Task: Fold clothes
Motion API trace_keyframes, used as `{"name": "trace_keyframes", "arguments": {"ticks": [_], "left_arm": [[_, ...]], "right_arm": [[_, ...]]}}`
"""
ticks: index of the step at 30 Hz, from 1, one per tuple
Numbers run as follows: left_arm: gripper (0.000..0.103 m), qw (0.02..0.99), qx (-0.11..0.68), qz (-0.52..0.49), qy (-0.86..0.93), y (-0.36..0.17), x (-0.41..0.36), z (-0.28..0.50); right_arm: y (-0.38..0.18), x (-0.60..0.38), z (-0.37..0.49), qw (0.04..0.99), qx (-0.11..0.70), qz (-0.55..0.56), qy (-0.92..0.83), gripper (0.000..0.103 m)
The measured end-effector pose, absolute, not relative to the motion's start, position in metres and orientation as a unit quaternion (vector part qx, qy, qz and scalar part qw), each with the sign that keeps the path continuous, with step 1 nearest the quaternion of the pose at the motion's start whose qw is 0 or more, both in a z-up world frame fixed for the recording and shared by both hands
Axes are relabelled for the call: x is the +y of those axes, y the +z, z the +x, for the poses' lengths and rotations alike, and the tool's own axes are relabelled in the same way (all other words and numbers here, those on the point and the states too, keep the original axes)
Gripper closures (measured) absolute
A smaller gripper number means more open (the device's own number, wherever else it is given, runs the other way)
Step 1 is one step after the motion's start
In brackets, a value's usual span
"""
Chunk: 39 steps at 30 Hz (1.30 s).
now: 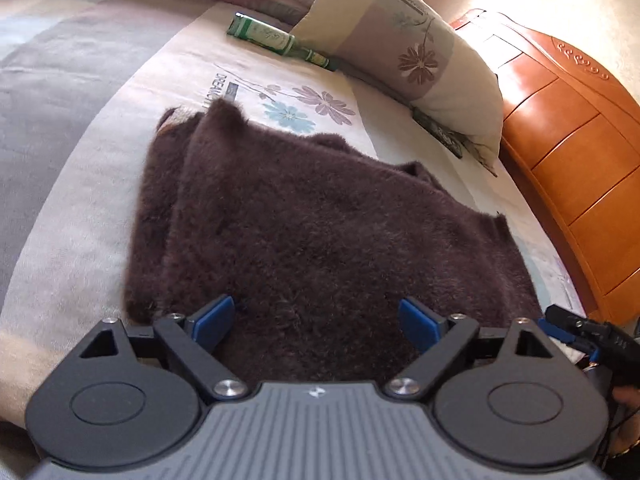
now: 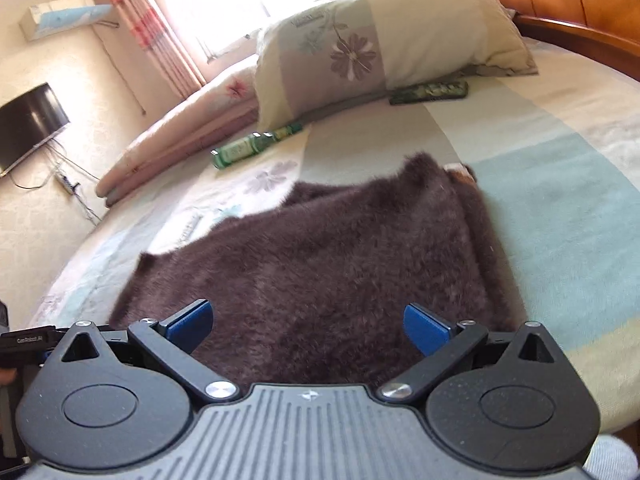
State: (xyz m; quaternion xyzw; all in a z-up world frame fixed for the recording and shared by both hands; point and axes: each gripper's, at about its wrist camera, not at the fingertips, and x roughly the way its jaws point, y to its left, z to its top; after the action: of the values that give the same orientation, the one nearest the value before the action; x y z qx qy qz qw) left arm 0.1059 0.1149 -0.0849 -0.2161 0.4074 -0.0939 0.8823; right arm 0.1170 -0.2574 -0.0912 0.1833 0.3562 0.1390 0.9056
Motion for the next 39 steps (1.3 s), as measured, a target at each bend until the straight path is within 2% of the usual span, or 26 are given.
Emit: {"name": "trace_keyframes", "arguments": {"ticks": [5, 12, 18, 23, 25, 31, 39], "left_arm": [[0.011, 0.891, 0.398, -0.189, -0.104, -0.062, 0.114, 0.09], [0.011, 0.875, 0.427, -0.211, -0.088, -0.076, 0.122, 0.091], [0.009, 0.874, 0.423, -0.203, -0.127, -0.057, 0.115, 0.085], [0.008, 0.855, 0.46, -0.214, -0.112, -0.08, 0.117, 0.086], [0.008, 0.858, 0.451, -0.218, -0.113, -0.077, 0.122, 0.086], [0.007, 0.885, 0.404, -0.181, -0.143, -0.041, 0.118, 0.113], [0.007, 0.882, 0.428, -0.143, -0.137, -0.068, 0.112, 0.149]], "right_arm": [[-0.104, -0.271, 0.105, 0.901, 0.368, 0.197, 0.122, 0.0], [-0.104, -0.265, 0.103, 0.903, 0.37, 0.19, 0.112, 0.0], [-0.107, -0.273, 0.102, 0.896, 0.37, 0.213, 0.12, 0.0], [-0.108, -0.273, 0.102, 0.895, 0.368, 0.222, 0.117, 0.0], [-0.108, -0.271, 0.102, 0.896, 0.371, 0.214, 0.118, 0.0], [-0.107, -0.271, 0.103, 0.895, 0.378, 0.208, 0.115, 0.0], [-0.102, -0.256, 0.104, 0.897, 0.397, 0.172, 0.09, 0.0]]}}
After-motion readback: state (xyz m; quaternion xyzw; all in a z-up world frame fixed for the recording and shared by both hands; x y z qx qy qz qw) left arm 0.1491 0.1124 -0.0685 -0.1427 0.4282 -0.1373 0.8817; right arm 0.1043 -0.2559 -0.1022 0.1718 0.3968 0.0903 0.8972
